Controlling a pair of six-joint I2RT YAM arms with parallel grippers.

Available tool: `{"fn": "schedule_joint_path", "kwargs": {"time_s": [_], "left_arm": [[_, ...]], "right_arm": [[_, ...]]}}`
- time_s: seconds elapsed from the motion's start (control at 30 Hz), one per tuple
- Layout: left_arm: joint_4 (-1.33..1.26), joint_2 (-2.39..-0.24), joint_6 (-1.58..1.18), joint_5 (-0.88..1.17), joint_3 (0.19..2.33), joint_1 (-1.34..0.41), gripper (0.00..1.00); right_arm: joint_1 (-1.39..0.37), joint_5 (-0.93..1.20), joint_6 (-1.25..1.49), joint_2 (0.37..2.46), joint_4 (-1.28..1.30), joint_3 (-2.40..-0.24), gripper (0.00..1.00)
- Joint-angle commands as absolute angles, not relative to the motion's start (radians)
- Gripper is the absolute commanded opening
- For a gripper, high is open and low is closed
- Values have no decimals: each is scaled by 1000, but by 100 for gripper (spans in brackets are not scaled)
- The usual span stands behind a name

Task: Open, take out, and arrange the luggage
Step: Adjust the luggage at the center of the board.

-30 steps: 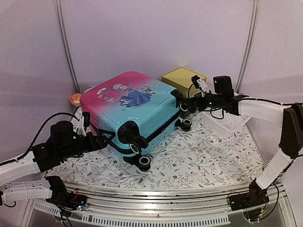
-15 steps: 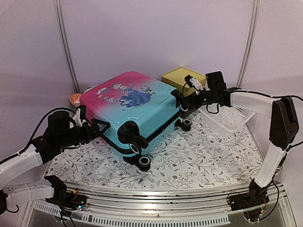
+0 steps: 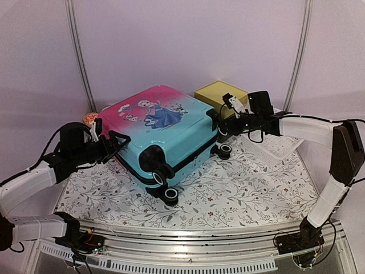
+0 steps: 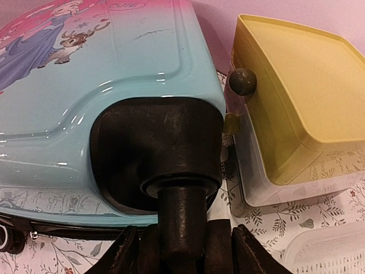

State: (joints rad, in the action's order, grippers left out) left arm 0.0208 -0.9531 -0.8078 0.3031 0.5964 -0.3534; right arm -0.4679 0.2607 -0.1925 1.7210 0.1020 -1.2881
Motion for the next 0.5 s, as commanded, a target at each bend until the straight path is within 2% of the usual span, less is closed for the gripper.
{"fn": "schedule_joint_path", "kwargs": {"time_s": [0.0, 0.2, 0.47], "left_arm": [[-62, -1052, -775, 265, 647, -269, 97], [-98, -1208, -739, 297, 726, -205, 97], [-75, -1420, -655, 359, 890, -156, 98]], "right_arm": [[-585, 182, -125, 1609, 124, -1175, 48], [-725, 51, -8, 1507, 87, -1070, 49], [-826, -7, 102, 1457, 61, -1015, 60]]}}
